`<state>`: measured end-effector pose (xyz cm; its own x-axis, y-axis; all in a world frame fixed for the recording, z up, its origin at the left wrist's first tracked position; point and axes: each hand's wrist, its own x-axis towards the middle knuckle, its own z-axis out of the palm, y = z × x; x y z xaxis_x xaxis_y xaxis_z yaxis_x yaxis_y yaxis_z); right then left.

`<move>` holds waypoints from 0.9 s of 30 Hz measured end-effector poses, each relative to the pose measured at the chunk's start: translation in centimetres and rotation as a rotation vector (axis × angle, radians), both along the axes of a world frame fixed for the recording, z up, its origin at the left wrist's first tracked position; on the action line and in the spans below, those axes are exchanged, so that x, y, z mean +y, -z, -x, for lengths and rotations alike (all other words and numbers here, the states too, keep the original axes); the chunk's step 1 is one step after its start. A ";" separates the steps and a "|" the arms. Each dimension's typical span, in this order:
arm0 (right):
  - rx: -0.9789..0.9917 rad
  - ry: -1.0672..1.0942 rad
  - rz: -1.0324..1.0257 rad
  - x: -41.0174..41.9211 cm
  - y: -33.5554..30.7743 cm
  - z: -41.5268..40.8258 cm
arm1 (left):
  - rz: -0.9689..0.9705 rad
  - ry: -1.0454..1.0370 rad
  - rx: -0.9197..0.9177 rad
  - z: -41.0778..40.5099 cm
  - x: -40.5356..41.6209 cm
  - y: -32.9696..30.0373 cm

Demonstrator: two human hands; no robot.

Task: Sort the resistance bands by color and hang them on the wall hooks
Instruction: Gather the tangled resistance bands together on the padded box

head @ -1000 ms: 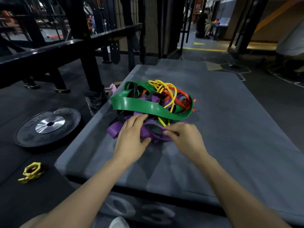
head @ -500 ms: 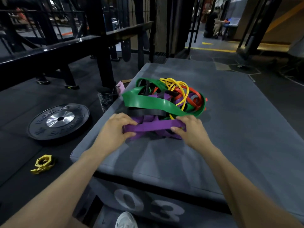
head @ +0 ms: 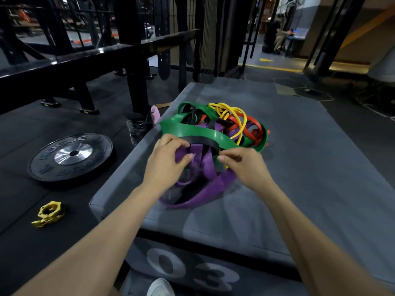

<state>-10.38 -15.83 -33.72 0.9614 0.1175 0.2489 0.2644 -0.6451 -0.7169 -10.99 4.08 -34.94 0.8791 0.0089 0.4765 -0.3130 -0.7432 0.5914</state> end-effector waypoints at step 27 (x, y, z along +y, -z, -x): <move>-0.003 -0.064 0.102 -1.4 -1.1 -1.5 | -0.421 0.258 0.165 0.3 0.0 -2.3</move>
<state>-8.92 -17.19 -32.64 0.9503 0.2030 0.2359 0.3095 -0.6964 -0.6475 -11.31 4.05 -32.68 0.8910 -0.3810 0.2467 -0.4455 -0.8382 0.3145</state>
